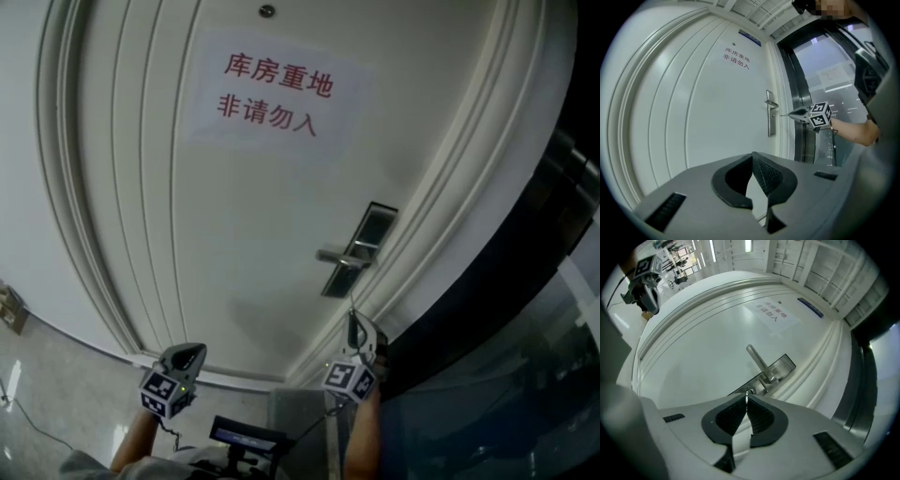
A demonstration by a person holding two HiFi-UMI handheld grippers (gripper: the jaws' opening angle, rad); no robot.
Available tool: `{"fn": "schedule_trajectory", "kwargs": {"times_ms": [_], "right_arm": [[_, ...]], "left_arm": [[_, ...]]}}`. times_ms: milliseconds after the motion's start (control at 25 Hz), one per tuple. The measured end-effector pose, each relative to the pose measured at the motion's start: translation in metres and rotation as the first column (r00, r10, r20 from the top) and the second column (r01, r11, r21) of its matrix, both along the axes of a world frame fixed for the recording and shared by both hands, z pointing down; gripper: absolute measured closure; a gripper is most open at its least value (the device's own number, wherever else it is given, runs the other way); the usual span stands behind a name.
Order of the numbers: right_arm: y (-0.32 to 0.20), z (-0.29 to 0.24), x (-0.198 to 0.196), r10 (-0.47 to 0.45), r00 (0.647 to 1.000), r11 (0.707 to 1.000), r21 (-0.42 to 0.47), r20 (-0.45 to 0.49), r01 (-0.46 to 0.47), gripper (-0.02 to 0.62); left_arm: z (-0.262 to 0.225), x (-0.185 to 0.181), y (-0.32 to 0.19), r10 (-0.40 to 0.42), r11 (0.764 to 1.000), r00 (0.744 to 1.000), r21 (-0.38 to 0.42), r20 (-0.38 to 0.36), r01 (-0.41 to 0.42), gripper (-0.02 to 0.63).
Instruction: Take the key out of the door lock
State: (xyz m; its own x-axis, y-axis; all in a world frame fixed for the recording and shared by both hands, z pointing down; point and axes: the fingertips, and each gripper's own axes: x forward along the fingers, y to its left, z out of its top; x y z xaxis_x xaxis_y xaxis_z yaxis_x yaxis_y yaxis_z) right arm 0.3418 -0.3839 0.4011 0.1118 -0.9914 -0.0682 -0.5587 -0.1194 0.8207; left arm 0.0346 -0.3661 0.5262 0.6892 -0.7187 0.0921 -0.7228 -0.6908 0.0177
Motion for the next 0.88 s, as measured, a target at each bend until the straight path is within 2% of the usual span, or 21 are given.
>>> {"fn": "schedule_trajectory", "kwargs": {"times_ms": [80,240,400,520,720,880], "right_arm": [[0.01,0.008,-0.001,-0.013,0.995,1.0,0.023,0.096,0.011,0.575],[0.03,0.024,-0.01,-0.047,0.963,0.998,0.042,0.264,0.037,0.575],[0.047,0.039,-0.021,-0.066,0.91,0.998,0.031,0.41,0.058,0.575],[0.061,0.05,-0.029,-0.078,0.853,0.997,0.034,0.516,0.07,0.575],[0.088,0.069,-0.033,-0.055,0.795,0.998,0.026,0.604,0.049,0.575],[0.108,0.077,-0.048,-0.084,0.734,0.996,0.037,0.674,0.08,0.575]], "left_arm": [[-0.001,-0.001,0.001,-0.001,1.0,1.0,0.004,-0.003,0.001,0.6],[-0.002,-0.005,0.003,-0.005,1.0,1.0,0.011,-0.003,0.005,0.6],[-0.006,-0.009,0.007,-0.013,1.0,1.0,0.01,-0.013,0.013,0.6],[-0.008,-0.011,0.012,-0.02,1.0,1.0,0.015,-0.015,0.02,0.6],[-0.015,-0.008,0.019,-0.017,0.999,1.0,0.043,-0.025,0.018,0.6],[-0.019,-0.007,0.029,-0.009,0.997,1.0,0.08,0.0,0.009,0.6]]}}
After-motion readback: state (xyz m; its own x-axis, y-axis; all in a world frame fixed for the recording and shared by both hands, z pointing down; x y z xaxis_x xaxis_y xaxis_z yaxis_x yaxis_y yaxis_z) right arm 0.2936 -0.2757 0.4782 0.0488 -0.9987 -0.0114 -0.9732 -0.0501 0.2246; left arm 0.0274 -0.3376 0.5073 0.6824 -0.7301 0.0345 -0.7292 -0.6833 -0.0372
